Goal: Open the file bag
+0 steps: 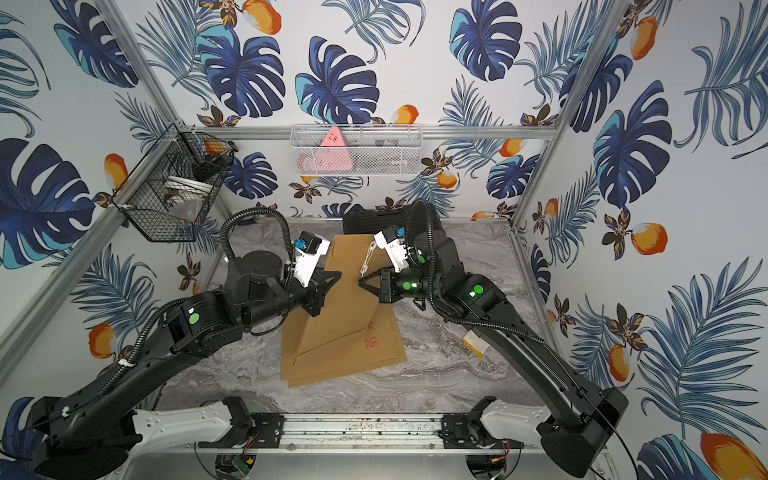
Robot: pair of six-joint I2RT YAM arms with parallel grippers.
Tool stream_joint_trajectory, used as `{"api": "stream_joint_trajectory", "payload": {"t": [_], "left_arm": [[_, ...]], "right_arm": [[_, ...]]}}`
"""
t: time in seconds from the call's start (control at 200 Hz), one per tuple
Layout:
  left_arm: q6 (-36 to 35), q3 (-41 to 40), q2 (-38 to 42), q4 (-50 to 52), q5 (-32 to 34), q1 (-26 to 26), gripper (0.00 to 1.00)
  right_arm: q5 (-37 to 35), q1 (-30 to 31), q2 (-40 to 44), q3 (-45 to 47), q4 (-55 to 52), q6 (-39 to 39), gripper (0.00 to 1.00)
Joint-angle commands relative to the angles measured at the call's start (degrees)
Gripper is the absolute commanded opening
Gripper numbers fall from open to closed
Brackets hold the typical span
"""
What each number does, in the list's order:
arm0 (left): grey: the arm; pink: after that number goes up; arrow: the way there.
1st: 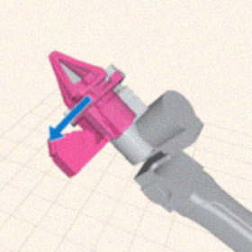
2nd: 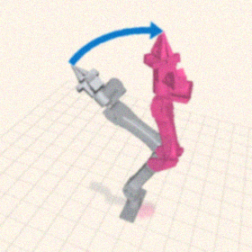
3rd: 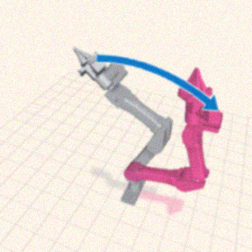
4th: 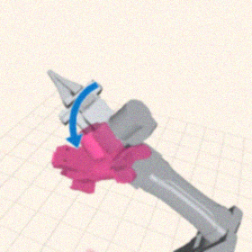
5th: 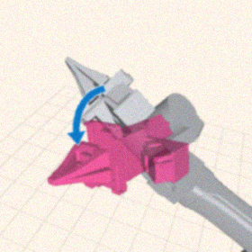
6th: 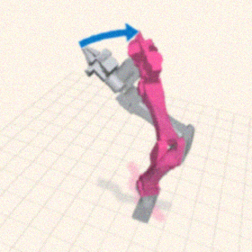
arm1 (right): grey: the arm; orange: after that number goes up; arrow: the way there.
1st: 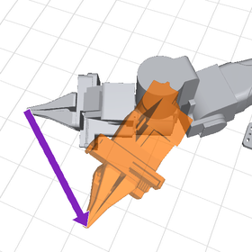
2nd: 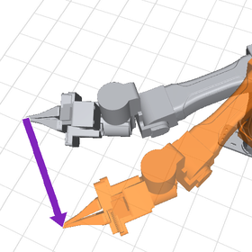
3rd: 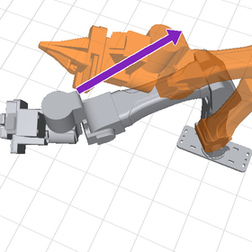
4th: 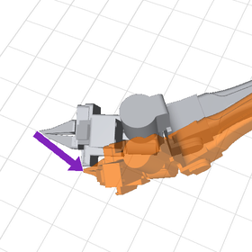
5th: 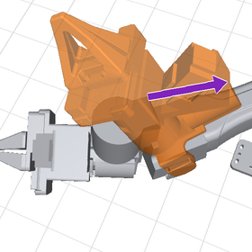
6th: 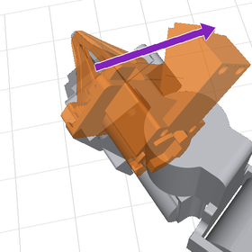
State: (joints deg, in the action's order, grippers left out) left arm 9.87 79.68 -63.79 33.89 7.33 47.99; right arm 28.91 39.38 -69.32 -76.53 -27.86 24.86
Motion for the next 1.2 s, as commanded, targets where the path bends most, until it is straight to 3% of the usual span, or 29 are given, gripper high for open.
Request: {"api": "stream_joint_trajectory", "payload": {"t": [0.0,0.48,1.191], "left_arm": [[-4.0,1.9,-1.1,2.5,2.1,0.1,0.00],[-13.6,8.9,-5.9,14.4,2.1,0.3,0.00],[-14.3,8.6,-5.8,16.0,-1.6,0.4,0.00]], "right_arm": [[-6.1,0.1,0.5,-0.8,0.9,-0.3,0.00],[-20.1,0.0,-0.4,-3.9,-2.1,-3.8,0.00],[-24.5,-0.4,2.1,-3.0,0.3,-4.7,0.00]]}}
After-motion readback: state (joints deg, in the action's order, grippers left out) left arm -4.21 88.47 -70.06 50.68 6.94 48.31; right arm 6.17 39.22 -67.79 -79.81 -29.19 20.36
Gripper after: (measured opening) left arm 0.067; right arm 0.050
